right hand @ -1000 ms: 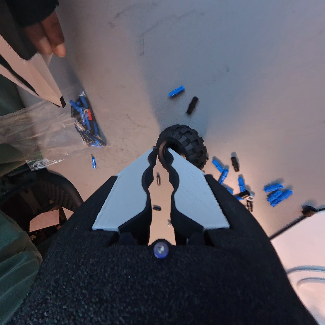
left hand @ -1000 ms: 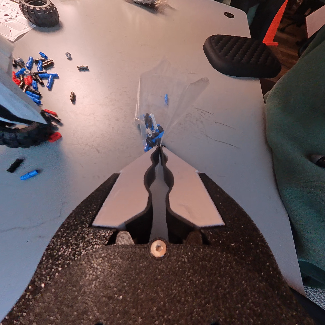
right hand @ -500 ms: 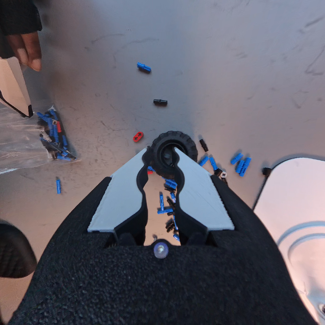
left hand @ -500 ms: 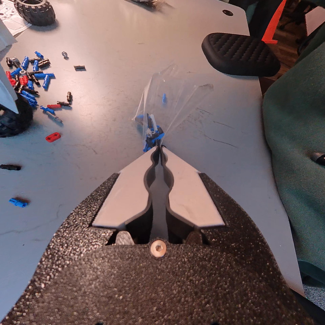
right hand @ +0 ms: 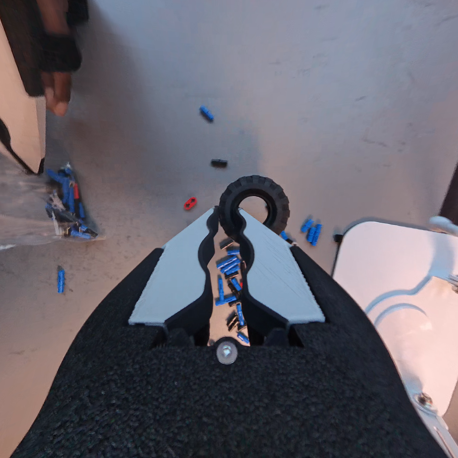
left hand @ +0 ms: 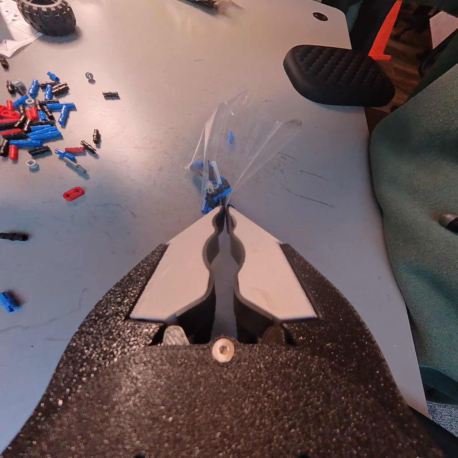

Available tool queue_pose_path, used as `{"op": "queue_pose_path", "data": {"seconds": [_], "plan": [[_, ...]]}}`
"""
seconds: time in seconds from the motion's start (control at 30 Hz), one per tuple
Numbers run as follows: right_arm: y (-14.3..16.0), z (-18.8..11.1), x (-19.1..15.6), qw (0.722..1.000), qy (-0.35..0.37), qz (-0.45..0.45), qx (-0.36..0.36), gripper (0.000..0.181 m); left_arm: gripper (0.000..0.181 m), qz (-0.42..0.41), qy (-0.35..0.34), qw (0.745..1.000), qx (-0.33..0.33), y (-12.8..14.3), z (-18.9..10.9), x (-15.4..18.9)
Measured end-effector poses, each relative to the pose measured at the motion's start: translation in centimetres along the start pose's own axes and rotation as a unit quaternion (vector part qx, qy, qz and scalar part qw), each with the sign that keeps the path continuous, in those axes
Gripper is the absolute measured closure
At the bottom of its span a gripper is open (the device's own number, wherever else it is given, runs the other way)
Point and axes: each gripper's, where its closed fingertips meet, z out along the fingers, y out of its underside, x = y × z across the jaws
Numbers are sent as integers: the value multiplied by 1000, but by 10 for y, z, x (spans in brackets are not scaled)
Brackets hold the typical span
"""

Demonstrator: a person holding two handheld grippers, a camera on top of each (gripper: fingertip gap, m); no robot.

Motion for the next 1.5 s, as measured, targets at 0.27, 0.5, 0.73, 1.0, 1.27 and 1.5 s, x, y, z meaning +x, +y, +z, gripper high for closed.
{"op": "queue_pose_path", "data": {"seconds": [0.27,0.5,0.73,1.0,1.27,1.5], "plan": [[25,11,112,977,147,153,0,169,181,0,-1,1000,0,0,-1,0],[38,19,110,975,119,186,6,170,181,-1,6,1000,-1,1,0,1],[42,18,80,980,50,194,-10,172,181,0,6,1000,-2,1,0,1],[50,11,47,978,-24,207,-36,172,181,2,6,1000,-3,1,0,2],[61,4,1,971,-93,204,-79,172,181,3,8,1000,-5,2,0,3],[61,-17,40,970,0,235,-57,172,181,2,10,1000,-5,2,1,3]]}}
